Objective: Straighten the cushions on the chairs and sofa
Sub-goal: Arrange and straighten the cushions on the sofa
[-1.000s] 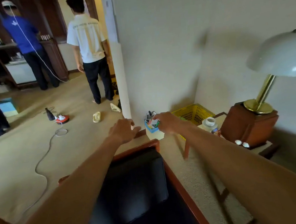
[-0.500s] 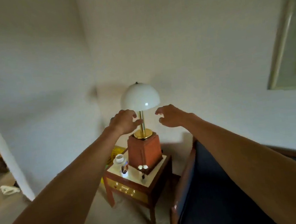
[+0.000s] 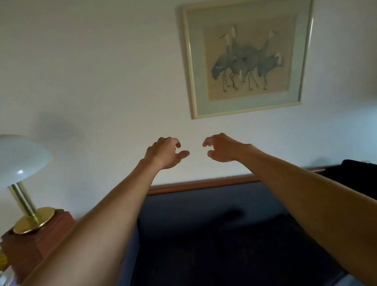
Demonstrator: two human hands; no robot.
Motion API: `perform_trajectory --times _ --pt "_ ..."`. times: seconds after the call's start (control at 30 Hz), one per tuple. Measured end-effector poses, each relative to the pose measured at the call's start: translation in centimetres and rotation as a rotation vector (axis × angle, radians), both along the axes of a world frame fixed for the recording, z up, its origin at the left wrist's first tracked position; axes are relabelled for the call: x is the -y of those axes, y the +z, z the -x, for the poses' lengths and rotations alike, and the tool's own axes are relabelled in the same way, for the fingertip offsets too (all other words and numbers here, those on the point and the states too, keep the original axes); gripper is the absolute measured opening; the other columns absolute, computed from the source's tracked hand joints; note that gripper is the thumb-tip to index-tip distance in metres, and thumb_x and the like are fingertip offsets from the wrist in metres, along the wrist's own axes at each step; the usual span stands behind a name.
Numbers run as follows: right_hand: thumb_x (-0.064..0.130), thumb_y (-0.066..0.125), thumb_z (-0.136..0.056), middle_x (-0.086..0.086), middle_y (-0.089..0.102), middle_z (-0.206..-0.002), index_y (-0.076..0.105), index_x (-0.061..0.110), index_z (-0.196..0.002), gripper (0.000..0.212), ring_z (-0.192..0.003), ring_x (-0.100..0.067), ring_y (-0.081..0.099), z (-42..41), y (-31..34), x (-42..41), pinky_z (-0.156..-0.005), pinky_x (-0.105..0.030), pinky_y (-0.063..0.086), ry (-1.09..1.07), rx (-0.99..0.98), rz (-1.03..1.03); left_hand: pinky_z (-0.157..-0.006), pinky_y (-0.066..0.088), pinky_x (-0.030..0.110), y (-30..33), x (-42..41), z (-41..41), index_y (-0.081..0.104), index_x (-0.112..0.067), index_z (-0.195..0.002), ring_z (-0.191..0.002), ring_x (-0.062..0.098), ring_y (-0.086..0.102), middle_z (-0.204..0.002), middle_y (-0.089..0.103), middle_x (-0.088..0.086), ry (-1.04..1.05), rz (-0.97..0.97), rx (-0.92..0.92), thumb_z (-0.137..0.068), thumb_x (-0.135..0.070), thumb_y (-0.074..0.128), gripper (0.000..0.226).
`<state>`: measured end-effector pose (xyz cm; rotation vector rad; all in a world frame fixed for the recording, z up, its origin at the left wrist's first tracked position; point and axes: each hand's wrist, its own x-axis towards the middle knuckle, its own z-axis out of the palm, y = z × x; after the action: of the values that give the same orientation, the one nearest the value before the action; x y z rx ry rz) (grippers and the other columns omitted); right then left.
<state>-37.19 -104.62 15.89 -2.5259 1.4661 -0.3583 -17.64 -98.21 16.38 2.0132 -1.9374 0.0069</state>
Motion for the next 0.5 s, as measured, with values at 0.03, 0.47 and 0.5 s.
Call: perform_trajectory --times 0.03,0.47,0.5 --pt "0.015 0.050 -0.096 -0.010 0.049 -0.146 0.049 0.017 -0.140 0.044 -0.130 -0.028 0.050 1.7 -0.4 1.3 -0.107 -0.040 0.043 -0.032 0.004 -0.006 -0.090 0.041 0.039 -0.3 1.9 1.6 0.057 -0.021 -0.125 -0.119 0.025 0.052 -0.123 0.061 0.000 -0.034 -0.007 0.002 -0.089 -0.058 0.057 0.051" --pt "0.015 0.053 -0.089 -0.012 0.060 -0.134 0.059 0.013 -0.131 0.042 -0.122 -0.030 0.056 19.8 -10.7 13.0 -0.100 -0.036 0.047 -0.363 -0.015 -0.166 -0.088 0.045 0.037 -11.5 20.5 18.2 0.061 -0.021 -0.116 -0.114 0.025 0.056 -0.121 0.063 -0.001 -0.392 -0.185 -0.036 -0.088 -0.054 0.059 0.043" --pt "0.015 0.053 -0.088 -0.013 0.061 -0.132 0.060 0.012 -0.129 0.042 -0.122 -0.032 0.056 21.6 -12.3 13.5 -0.100 -0.036 0.047 -0.392 -0.013 -0.192 -0.084 0.044 0.035 -13.3 21.3 19.9 0.062 -0.021 -0.111 -0.112 0.026 0.058 -0.118 0.064 -0.002 -0.418 -0.223 -0.042 -0.087 -0.053 0.060 0.040"
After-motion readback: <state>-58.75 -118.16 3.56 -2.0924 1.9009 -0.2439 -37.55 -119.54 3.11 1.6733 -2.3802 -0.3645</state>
